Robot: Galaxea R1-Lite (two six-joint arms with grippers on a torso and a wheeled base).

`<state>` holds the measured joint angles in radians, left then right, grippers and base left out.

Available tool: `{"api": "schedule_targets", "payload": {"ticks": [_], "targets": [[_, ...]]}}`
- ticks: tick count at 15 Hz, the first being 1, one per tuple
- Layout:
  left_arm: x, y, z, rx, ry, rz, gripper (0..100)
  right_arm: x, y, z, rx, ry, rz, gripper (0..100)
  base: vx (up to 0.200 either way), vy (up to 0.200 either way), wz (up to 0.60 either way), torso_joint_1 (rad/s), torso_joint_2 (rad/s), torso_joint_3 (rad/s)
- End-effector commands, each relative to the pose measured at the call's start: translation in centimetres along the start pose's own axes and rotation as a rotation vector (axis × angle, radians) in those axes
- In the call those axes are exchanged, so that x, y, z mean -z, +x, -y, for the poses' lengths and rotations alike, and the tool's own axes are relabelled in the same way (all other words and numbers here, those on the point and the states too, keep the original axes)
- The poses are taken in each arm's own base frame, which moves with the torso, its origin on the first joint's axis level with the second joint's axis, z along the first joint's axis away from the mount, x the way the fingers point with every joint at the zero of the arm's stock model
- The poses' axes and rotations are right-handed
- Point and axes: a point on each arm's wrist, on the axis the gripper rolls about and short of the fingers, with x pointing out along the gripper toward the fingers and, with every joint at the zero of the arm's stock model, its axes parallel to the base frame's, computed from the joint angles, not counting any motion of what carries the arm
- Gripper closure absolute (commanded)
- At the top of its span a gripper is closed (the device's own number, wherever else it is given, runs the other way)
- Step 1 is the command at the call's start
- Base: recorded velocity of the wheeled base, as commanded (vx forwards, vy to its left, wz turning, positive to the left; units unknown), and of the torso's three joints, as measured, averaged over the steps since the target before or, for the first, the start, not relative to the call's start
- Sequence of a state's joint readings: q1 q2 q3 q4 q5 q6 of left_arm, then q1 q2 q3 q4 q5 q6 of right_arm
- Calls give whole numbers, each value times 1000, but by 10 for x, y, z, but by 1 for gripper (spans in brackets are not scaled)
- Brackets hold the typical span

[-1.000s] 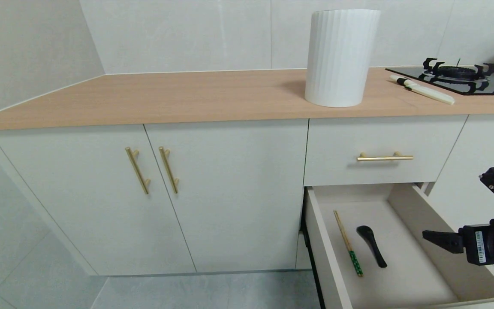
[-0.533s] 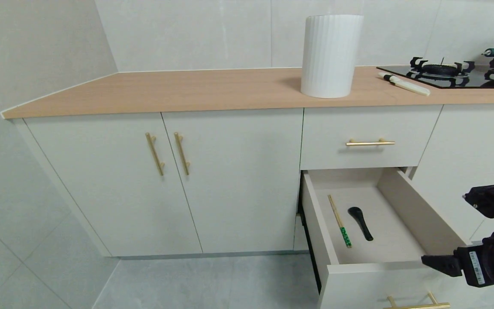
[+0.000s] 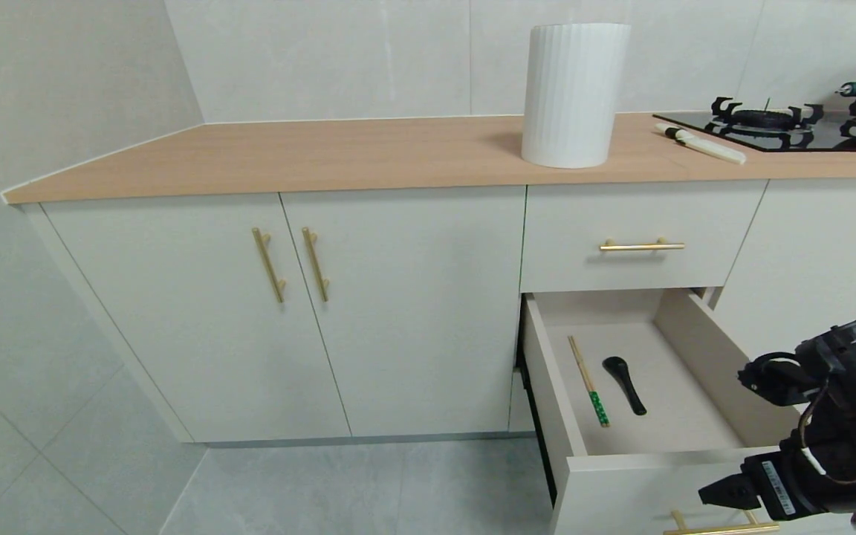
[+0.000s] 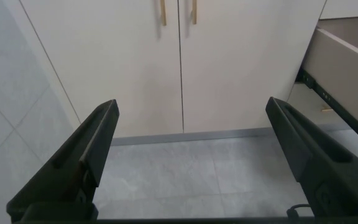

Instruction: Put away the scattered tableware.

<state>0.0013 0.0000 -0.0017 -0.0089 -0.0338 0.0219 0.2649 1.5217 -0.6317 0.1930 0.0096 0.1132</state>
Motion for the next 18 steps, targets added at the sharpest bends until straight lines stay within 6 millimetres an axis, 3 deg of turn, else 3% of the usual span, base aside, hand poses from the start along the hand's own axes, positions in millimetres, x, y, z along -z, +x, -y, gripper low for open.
{"api": "schedule_targets", "payload": {"ticks": [1, 6, 12, 18], "targets": [[0, 0, 0, 0, 0, 0, 0, -1, 14, 0, 7, 0, -59, 0, 0, 0, 0, 0, 0, 0], [0, 0, 0, 0, 0, 0, 0, -4, 34, 3, 103, 2, -55, 0, 0, 0, 0, 0, 0, 0], [0, 0, 0, 0, 0, 0, 0, -10, 42, 8, 112, 27, 18, 0, 0, 0, 0, 0, 0, 0], [0, 0, 0, 0, 0, 0, 0, -35, 59, 10, 109, 37, 130, 0, 0, 0, 0, 0, 0, 0]]}}
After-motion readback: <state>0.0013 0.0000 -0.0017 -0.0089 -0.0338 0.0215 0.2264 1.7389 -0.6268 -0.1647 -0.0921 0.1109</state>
